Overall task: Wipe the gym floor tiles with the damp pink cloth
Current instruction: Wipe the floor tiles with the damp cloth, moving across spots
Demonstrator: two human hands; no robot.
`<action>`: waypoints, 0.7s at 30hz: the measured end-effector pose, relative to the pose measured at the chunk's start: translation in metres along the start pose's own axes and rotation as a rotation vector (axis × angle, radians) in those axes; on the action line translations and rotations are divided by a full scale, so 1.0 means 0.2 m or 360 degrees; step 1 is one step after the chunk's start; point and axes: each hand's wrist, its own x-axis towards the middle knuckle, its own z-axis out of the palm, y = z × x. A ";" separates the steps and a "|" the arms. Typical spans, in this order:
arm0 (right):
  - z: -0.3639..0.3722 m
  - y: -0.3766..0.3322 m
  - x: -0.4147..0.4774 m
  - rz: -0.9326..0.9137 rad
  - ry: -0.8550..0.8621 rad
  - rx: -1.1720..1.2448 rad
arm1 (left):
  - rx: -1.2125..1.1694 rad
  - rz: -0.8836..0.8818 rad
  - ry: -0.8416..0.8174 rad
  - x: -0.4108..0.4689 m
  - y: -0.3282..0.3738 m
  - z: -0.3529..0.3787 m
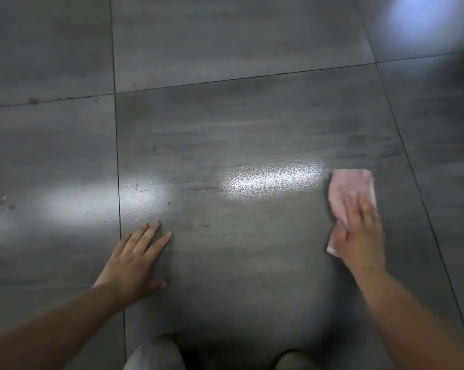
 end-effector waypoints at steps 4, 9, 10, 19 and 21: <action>-0.05 -0.05 0.03 0.0709 0.0082 0.0219 | -0.0101 -0.0006 -0.0007 -0.01 -0.02 0.01; 0.11 -0.57 -0.22 -0.0106 -0.0010 0.0151 | -0.0108 -0.0050 0.0011 -0.01 -0.03 -0.01; 0.14 -0.63 -0.27 -0.0490 0.0004 0.0073 | -0.0072 -0.0069 0.0039 0.00 -0.04 -0.01; -0.02 -0.28 0.27 -0.0589 0.0026 0.0049 | -0.0640 -0.0781 0.0105 0.13 -0.25 -0.13; -0.05 -0.34 0.33 -0.0065 0.0015 0.0170 | -0.0714 -0.0821 0.0114 0.08 -0.26 -0.10</action>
